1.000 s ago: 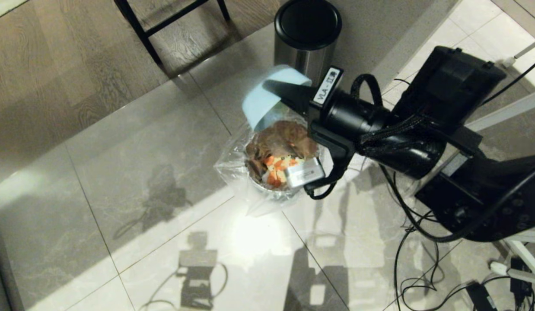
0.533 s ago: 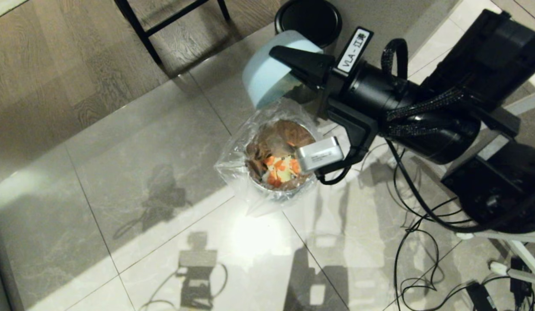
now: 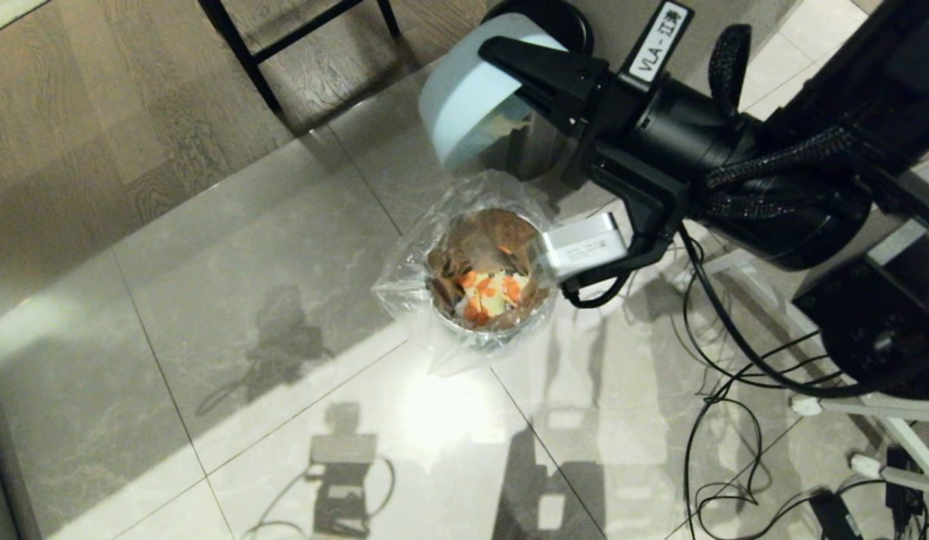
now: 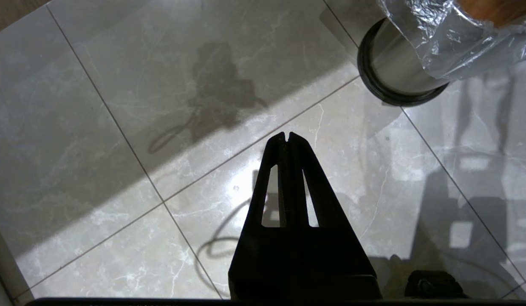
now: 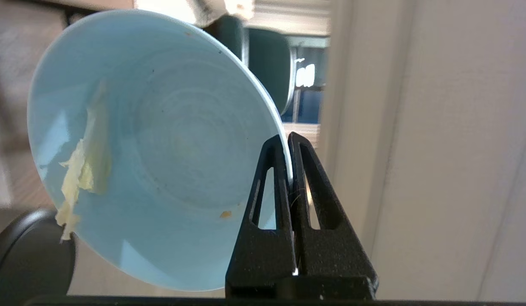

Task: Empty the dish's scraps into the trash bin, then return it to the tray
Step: Pour the leftover food from the bowl into the trash can

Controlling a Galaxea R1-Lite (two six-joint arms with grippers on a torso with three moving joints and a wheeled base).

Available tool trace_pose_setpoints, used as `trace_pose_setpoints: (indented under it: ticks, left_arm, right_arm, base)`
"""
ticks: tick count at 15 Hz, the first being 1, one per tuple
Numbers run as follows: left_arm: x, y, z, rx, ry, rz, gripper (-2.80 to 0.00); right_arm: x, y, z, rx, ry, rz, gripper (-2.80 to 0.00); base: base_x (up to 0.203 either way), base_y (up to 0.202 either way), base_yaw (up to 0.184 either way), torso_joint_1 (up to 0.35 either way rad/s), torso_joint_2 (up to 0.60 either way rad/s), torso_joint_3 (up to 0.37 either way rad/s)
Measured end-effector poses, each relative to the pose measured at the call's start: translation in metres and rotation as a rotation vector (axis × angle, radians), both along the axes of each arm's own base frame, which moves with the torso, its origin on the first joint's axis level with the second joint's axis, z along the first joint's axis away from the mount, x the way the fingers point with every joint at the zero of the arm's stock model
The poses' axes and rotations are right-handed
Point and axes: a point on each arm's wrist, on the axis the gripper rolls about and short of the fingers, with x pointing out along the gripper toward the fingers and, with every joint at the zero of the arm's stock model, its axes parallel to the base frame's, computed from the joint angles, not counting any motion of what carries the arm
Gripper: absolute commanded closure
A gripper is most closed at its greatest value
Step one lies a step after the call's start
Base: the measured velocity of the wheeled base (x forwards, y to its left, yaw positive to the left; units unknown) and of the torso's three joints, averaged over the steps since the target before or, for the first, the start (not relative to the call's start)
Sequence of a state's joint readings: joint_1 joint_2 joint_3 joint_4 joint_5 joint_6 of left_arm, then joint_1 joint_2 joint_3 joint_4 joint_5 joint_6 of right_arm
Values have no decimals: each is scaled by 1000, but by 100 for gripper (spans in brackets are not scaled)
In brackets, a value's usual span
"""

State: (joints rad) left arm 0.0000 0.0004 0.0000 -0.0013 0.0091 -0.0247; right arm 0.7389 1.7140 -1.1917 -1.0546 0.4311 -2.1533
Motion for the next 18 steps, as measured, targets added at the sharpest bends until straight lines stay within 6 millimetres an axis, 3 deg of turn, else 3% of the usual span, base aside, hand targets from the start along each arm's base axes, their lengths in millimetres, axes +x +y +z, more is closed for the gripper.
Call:
trace_pose_setpoints:
  ticks: [9, 14, 18]
  left_arm:
    - [0, 0, 0, 0, 0, 0, 0]
    - [0, 0, 0, 0, 0, 0, 0]
    - [0, 0, 0, 0, 0, 0, 0]
  right_arm:
    - [-7, 4, 12, 84, 95, 122, 0]
    - [4, 5, -1, 55, 102, 110, 0]
    - [-1, 7, 28, 101, 46, 154, 0]
  base:
    - [0, 0, 0, 0, 0, 0]
    - [0, 0, 0, 0, 0, 0]
    - [0, 0, 0, 0, 0, 0]
